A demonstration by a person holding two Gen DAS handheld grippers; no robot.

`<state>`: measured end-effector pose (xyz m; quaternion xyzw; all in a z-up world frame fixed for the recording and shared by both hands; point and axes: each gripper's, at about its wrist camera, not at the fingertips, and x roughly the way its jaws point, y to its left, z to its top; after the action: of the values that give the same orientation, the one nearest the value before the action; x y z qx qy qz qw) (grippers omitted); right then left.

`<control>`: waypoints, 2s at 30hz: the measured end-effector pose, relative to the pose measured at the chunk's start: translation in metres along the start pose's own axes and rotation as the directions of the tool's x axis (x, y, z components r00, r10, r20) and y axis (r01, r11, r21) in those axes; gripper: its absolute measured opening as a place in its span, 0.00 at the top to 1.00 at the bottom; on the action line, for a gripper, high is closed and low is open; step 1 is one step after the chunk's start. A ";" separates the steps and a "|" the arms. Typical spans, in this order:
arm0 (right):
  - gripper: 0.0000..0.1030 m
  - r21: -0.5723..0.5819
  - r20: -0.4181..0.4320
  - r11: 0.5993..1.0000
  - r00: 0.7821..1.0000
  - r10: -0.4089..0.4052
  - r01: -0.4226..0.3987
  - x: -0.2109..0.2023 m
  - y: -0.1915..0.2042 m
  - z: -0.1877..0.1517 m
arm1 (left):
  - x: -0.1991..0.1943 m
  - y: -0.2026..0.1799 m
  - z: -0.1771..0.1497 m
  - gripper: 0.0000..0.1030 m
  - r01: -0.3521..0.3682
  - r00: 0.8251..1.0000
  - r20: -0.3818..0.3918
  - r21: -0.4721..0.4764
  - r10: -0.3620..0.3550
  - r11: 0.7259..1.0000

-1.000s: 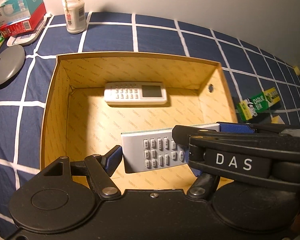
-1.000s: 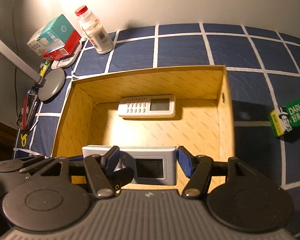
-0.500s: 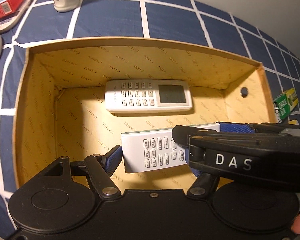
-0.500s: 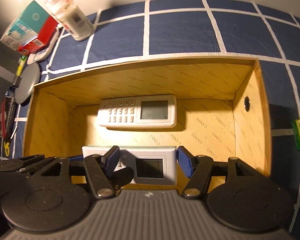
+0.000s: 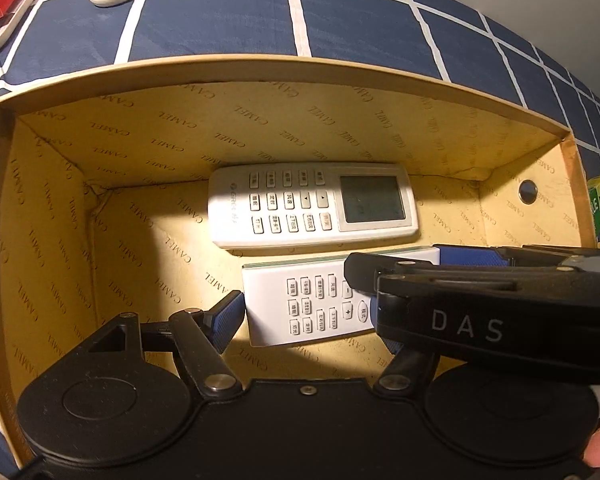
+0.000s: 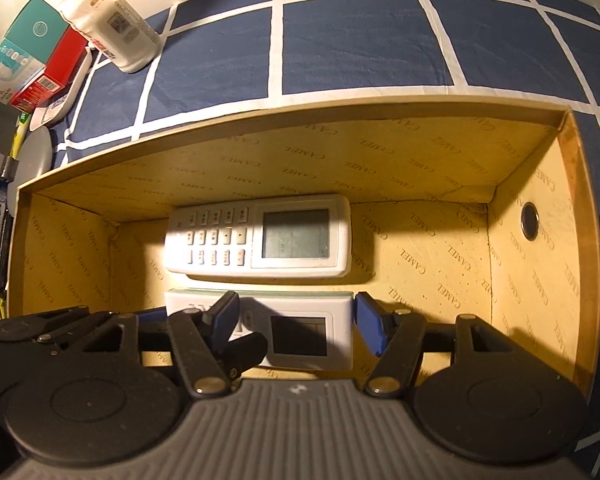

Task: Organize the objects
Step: 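Lower the remote beside the first one and open the right gripper, then move the empty right gripper toward the green DARLIE toothpaste box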

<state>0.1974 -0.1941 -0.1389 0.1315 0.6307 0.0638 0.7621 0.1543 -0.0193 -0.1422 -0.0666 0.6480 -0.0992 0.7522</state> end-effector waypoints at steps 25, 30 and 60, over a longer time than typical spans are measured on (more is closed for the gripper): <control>0.31 0.040 -0.010 0.999 1.000 0.010 -0.009 0.001 -0.006 0.004 | -0.007 0.003 0.004 0.32 -0.007 1.000 0.002 -0.041 0.007 0.999; 0.20 0.006 0.027 1.000 1.000 -0.004 0.003 -0.017 0.000 -0.003 | -0.022 -0.003 -0.005 0.26 -0.018 0.999 0.030 -0.045 0.019 0.999; 0.00 0.014 0.236 1.000 0.972 -0.016 0.013 -0.147 -0.002 -0.093 | -0.123 -0.051 -0.103 0.00 -0.045 0.978 0.202 -0.004 0.045 0.999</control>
<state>0.0778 -0.2239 -0.0163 0.1382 0.5371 0.0380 0.8313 0.0317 -0.0374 -0.0281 -0.0613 0.5695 -0.0749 0.8162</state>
